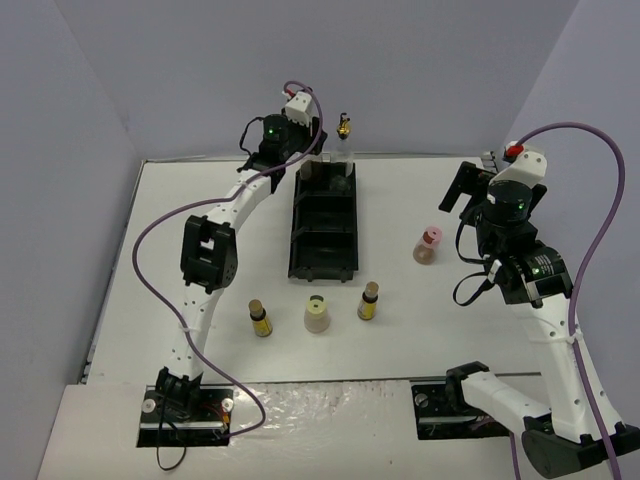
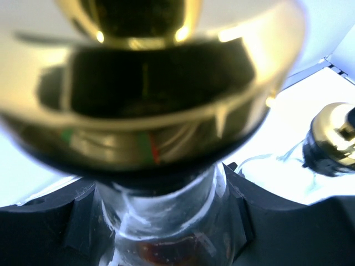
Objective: Organize the condiment bottles
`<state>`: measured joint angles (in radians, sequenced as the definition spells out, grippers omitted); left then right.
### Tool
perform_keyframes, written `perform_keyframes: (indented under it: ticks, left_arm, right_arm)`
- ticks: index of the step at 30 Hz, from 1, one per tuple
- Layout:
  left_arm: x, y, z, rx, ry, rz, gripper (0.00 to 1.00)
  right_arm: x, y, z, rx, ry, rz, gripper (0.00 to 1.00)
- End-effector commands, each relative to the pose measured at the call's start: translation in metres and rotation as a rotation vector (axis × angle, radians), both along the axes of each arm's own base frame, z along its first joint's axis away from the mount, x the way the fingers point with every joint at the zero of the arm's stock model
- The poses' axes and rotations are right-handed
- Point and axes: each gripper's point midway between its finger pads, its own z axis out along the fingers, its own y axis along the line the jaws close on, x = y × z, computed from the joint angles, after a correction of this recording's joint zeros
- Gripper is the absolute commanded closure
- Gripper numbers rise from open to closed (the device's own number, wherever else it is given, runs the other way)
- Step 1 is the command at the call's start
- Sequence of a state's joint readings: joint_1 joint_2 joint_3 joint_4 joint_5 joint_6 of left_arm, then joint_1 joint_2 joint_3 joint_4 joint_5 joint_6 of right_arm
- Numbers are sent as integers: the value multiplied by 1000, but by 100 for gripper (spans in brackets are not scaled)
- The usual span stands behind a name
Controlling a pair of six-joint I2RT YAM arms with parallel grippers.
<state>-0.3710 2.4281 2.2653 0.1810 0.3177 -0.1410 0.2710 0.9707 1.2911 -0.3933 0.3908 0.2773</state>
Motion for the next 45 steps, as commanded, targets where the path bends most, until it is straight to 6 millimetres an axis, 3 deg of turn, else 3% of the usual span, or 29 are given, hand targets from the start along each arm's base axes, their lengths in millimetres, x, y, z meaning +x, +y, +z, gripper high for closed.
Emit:
perform_keyframes:
  ticks: [1, 14, 25, 30, 34, 37, 45]
  left_arm:
    - [-7, -1, 100, -141, -248, -19, 100]
    - [-8, -13, 60, -132, -184, -44, 100]
    - [-11, -25, 44, -116, -133, -62, 100]
    - [-13, -24, 42, -112, -132, -53, 72]
    - [-15, -23, 46, -105, -139, -47, 37]
    - [-18, -19, 54, -104, -154, -33, 24]
    - [-27, -14, 71, -86, -184, -18, 15]
  right_arm:
    - [10, 4, 16, 2, -72, 13, 0]
    - [11, 7, 13, 12, -71, 25, 0]
    - [8, 7, 16, 16, -80, 29, 0]
    - [8, 7, 15, 17, -80, 30, 0]
    - [8, 8, 13, 17, -75, 33, 0]
    - [8, 9, 11, 17, -70, 39, 0]
    - [6, 10, 12, 20, -76, 45, 0]
